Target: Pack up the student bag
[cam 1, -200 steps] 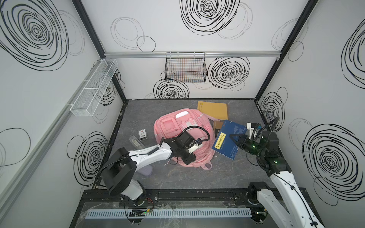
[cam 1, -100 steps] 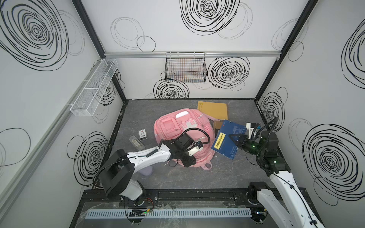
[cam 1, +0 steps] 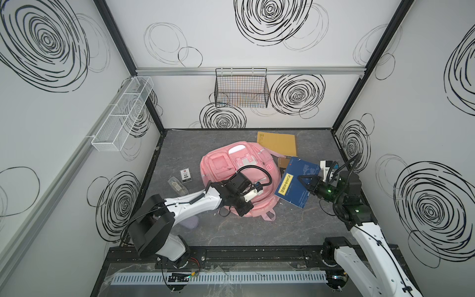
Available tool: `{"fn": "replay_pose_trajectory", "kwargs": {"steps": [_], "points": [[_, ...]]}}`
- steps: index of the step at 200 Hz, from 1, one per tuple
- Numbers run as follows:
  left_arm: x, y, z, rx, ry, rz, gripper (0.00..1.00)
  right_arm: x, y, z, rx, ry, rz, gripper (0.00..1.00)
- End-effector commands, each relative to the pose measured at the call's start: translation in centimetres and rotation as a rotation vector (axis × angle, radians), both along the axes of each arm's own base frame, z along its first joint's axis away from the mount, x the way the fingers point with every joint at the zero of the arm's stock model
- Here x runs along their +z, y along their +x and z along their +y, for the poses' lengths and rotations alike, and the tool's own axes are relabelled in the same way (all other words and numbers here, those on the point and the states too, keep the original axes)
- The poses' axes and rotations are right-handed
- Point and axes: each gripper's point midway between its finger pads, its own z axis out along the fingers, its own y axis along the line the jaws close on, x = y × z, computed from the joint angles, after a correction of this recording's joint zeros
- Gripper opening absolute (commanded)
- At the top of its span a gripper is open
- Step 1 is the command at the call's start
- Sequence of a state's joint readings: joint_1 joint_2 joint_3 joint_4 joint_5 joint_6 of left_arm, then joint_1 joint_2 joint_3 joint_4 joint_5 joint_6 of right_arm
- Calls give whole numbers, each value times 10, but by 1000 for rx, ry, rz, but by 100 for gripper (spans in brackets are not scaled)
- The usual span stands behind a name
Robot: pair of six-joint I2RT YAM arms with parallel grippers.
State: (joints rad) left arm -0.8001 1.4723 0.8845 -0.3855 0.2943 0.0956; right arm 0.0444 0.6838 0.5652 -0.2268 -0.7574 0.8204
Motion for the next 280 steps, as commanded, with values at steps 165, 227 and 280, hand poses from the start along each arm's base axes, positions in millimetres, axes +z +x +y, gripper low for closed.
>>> {"fn": "replay_pose_trajectory", "kwargs": {"steps": [165, 227, 280], "points": [[40, 15, -18, 46, -204, -25, 19, -28, 1, 27, 53, 88, 68, 0], [26, 11, -21, 32, -170, 25, 20, -28, -1, 28, 55, 87, 65, 0], [21, -3, -31, -18, -148, -11, 49, -24, -1, 28, 59, 86, 54, 0]]}}
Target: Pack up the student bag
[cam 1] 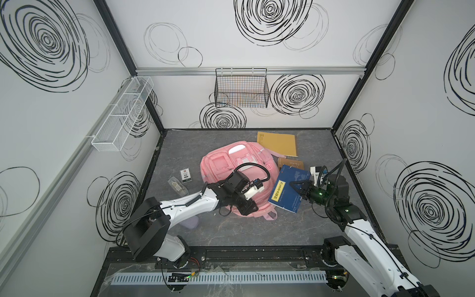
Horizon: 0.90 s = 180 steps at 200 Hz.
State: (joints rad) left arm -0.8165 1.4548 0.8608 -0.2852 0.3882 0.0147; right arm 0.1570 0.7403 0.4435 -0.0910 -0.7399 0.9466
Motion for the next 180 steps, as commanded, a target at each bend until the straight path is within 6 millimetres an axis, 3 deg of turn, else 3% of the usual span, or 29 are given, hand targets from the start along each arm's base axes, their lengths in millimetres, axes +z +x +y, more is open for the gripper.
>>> {"fn": "replay_pose_trajectory", "kwargs": {"steps": [1, 29, 65, 159, 180], "points": [[6, 6, -9, -12, -16, -52, 49, 19, 4, 2, 3, 17, -73, 0], [-3, 17, -9, 17, 36, -69, 43, 17, 3, 2, 8, 16, -72, 0], [-3, 22, -14, 18, 39, -69, 23, 17, 1, 2, 11, 17, -74, 0], [14, 23, -12, 33, -45, -70, 18, 14, 2, 1, 10, 9, -70, 0], [12, 23, -11, 33, -40, -66, 9, 13, 2, 1, 10, 9, -67, 0]]}}
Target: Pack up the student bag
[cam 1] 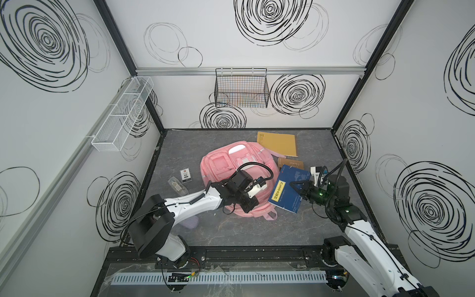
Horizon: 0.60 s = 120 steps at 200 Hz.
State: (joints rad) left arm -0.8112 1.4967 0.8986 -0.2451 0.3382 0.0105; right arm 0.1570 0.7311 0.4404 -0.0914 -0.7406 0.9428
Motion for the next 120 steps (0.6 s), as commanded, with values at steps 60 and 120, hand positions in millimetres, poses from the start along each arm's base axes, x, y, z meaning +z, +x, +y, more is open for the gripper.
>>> {"fn": "replay_pose_trajectory", "kwargs": {"steps": [60, 120], "points": [[7, -2, -11, -3, -11, -51, 44, 16, 3, 0, 8, 3, -66, 0], [-1, -4, -17, 10, 47, -104, 42, 21, 3, -8, 0, -30, -84, 0]]}}
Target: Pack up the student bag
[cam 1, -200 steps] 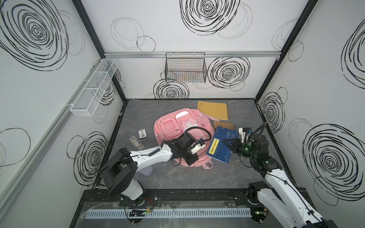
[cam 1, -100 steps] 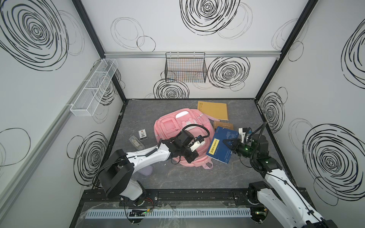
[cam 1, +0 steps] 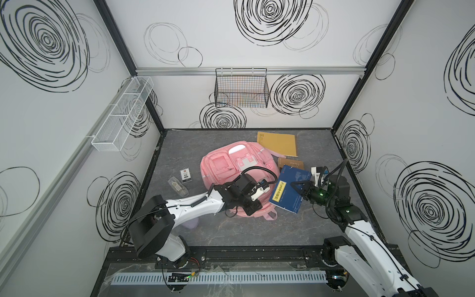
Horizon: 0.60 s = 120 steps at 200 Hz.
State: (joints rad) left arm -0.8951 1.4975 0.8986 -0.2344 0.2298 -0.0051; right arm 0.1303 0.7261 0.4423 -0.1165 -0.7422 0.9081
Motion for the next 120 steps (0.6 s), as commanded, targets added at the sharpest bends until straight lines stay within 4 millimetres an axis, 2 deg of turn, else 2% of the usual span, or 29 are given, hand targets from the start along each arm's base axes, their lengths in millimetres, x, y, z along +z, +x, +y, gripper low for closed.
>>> {"fn": "replay_pose_trajectory", "kwargs": {"steps": [1, 51, 77, 103, 120], "points": [[2, 5, -7, 15, 0, -43, 42, 24, 2, -1, 13, -8, -79, 0], [-4, 14, -3, 44, 64, -92, 34, 22, 1, -6, 6, -11, -78, 0], [-5, 13, -4, 43, 66, -89, 27, 22, 0, -7, 6, -11, -78, 0], [-4, 13, -3, 45, 62, -95, 12, 20, 1, -7, 6, -11, -75, 0], [-1, 14, -2, 51, 49, -94, 12, 20, 1, -7, 5, -10, -74, 0]]}}
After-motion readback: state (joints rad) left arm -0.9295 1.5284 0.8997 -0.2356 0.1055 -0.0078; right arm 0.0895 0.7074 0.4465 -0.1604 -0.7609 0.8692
